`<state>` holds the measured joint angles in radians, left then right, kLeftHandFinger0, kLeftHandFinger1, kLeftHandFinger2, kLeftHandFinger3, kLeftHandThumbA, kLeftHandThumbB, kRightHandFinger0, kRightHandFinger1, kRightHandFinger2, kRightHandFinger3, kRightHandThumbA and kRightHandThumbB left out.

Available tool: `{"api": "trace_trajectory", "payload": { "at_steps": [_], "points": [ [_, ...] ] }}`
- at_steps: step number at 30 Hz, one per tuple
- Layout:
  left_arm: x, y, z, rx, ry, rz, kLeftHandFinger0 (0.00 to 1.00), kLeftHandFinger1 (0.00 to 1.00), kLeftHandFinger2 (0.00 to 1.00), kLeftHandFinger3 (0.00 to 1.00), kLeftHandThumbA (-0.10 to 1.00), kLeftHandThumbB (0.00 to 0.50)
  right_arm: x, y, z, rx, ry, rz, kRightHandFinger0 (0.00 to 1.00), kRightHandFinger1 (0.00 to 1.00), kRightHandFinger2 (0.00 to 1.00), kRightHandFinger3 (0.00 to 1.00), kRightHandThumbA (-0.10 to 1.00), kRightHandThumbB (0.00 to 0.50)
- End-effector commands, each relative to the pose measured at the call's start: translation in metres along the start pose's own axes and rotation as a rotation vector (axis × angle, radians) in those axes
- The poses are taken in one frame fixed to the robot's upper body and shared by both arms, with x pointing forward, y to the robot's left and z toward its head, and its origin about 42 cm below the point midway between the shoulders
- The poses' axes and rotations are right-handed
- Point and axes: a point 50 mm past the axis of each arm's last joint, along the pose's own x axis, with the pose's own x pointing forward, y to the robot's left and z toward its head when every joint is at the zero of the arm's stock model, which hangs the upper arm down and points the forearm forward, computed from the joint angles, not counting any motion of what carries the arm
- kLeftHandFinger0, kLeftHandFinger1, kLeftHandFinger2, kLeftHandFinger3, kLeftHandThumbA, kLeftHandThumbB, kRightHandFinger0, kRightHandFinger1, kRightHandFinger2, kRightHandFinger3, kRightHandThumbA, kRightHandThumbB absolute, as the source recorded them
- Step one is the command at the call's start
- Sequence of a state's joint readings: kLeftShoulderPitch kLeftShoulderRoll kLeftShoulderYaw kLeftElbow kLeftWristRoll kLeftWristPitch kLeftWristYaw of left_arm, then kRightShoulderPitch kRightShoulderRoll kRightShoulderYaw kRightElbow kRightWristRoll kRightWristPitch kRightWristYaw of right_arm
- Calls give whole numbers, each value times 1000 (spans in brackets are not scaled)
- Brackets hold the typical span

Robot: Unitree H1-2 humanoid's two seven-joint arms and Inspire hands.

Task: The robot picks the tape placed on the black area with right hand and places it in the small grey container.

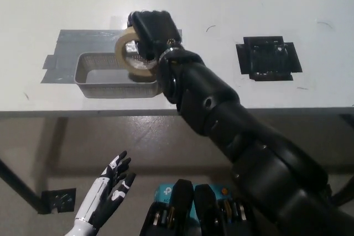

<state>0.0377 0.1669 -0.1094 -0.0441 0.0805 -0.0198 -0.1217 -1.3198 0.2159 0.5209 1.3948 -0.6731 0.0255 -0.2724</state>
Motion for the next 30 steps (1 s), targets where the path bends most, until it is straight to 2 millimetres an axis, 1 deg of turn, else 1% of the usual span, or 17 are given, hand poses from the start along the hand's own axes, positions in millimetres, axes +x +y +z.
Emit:
{"api": "trace_trajectory", "payload": {
  "at_steps": [1,2,3,4,8,10,11,12,13,14,15,17,20,22,25,27,30],
  "points": [
    [4,1,16,36,-53,-23,1000,1000,1000,1000,810,189,9,-24,34,-21,-58,-31,0,11,171,461,-100,323],
    [5,1,17,39,-53,-25,1000,1000,1000,1000,810,189,8,-22,35,-20,-56,-28,0,0,145,461,-100,323],
    [4,1,17,38,-53,-24,1000,1000,1000,1000,811,190,7,-17,35,-15,-54,-21,0,0,50,462,-100,311],
    [4,1,18,43,-57,-24,1000,1000,1000,1000,812,189,6,-14,35,-19,-55,-21,0,0,46,441,-100,297],
    [7,2,20,59,-62,-25,1000,1000,1000,1000,834,201,4,-10,30,-23,-53,-31,0,54,134,461,-100,291],
    [8,2,21,52,-62,-27,1000,1000,1000,1000,833,203,4,-9,28,-21,-51,-32,1,65,180,476,-100,263],
    [8,2,21,44,-70,-26,1000,1000,1000,1000,822,192,4,-7,27,-29,-36,1,200,304,506,675,-100,227],
    [8,1,21,32,-71,-25,1000,1000,1000,1000,799,185,4,-5,25,-36,-28,37,314,455,790,922,103,235],
    [10,0,21,30,-72,-28,1000,1000,1000,1000,794,185,4,-3,22,-3,-20,86,538,791,1000,1000,298,308],
    [10,1,22,31,-71,-29,1000,1000,1000,1000,796,190,4,-2,21,9,-20,143,857,1000,1000,1000,398,327],
    [10,1,22,32,-69,-29,1000,1000,1000,1000,801,197,4,-1,19,6,-24,171,1000,1000,1000,1000,461,355],
    [11,1,22,27,-68,-27,1000,1000,1000,1000,794,197,3,0,19,-61,-61,222,1000,1000,1000,1000,547,417],
    [12,6,25,16,-63,-21,1000,1000,1000,1000,769,181,3,-1,22,-129,-128,318,1000,1000,1000,1000,597,499],
    [14,8,26,32,-78,-27,1000,1000,1000,1000,788,156,5,-11,23,-98,-145,410,1000,1000,1000,1000,608,500],
    [16,9,24,26,-82,-35,1000,1000,1000,1000,853,163,2,-32,20,-27,-191,526,1000,1000,1000,1000,737,500],
    [17,10,24,24,-85,-36,1000,1000,1000,1000,851,154,-3,-49,18,18,-227,576,1000,1000,1000,1000,791,500],
    [16,12,24,26,-86,-37,1000,1000,1000,1000,823,145,-17,-82,15,97,-263,661,1000,1000,1000,1000,792,500]
  ]
}}
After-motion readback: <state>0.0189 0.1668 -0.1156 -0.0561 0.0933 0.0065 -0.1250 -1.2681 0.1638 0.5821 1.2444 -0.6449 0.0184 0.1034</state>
